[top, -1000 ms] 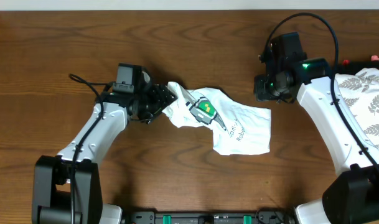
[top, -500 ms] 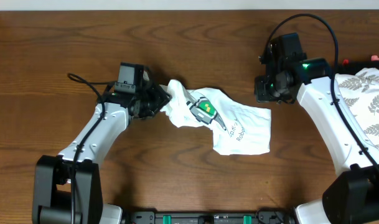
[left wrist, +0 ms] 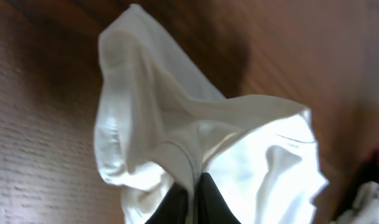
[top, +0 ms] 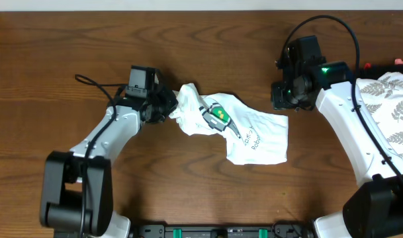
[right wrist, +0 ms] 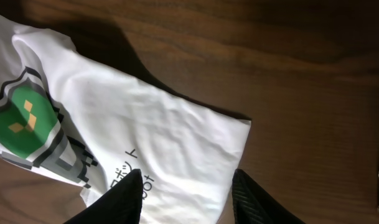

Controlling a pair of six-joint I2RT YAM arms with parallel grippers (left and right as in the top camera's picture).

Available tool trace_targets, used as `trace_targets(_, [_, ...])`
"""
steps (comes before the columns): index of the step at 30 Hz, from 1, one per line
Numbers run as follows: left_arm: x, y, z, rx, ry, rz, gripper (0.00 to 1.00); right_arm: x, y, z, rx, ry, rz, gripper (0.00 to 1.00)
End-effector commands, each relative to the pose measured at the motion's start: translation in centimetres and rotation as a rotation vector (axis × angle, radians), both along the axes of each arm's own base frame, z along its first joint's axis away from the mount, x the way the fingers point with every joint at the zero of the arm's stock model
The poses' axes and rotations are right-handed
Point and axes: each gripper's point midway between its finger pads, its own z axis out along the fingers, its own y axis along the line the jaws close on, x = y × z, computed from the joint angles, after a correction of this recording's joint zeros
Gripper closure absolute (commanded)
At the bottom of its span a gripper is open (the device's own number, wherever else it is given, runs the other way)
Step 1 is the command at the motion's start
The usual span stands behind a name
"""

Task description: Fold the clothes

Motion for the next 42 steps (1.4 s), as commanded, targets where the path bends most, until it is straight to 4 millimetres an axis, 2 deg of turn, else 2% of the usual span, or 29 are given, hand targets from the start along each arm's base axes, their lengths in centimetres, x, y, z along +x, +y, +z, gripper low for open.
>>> trace_targets(1, [0.3,-0.2,0.2,0.042,-0.063,-0.078,0.94,0.2,-0.3,0.8,0.001,-0.023,-0.011,0.56])
trace_targets(3, [0.9,-0.2,2.1,0.047,-0.124,-0.095,0.94,0.2,-0.3,0.8,0.001,-0.023,-0.011,0.56])
trace_targets(5, [1.7,-0.3,5.3,0.047,-0.218,-0.107,0.94,0.1,-0.3,0.9,0.001,-0.023,-0.011,0.56])
trace_targets(8, [2.5,0.0,12.2,0.055,-0.404,-0.109,0.94,0.0,-0.1,1.0,0.006,-0.025,0.002,0.57])
trace_targets(10, [2.6,0.5,16.8,0.071,-0.523,-0.094,0.94,-0.6,1.6,1.2,0.068,-0.018,0.128,0.57])
trace_targets(13, [1.6,1.3,23.9,0.097,-0.710,-0.070,0.94,-2.7,5.1,1.8,0.190,0.001,0.379,0.61])
trace_targets(15, [0.6,1.8,27.8,0.095,-0.803,-0.047,0.94,-3.5,5.8,1.7,0.189,0.016,0.424,0.64])
trace_targets(18, [-1.1,2.2,31.9,0.082,-0.904,-0.033,0.94,-4.3,7.1,1.7,0.183,0.020,0.489,0.64])
trace_targets(22, [-2.3,2.4,34.8,0.070,-0.973,-0.024,0.94,-5.7,10.0,1.8,0.188,0.014,0.610,0.63])
trace_targets(24, [-2.4,2.4,35.3,0.068,-0.985,-0.023,0.94,-6.8,11.6,1.8,0.185,0.012,0.684,0.63])
trace_targets(28, [-2.4,2.4,36.0,0.063,-1.010,-0.019,0.94,-7.7,14.1,2.0,0.182,-0.013,0.744,0.58])
trace_targets(33, [-2.7,2.5,38.1,0.056,-1.060,-0.013,0.94,-5.9,15.9,2.5,0.161,-0.098,0.631,0.57])
trace_targets(37, [-3.5,2.6,41.7,0.044,-1.136,-0.003,0.94,-4.9,17.8,3.5,0.220,-0.157,0.566,0.56])
trace_targets(42, [-5.0,2.9,46.2,0.029,-1.233,0.010,0.94,-4.3,20.9,5.4,0.350,-0.222,0.538,0.49])
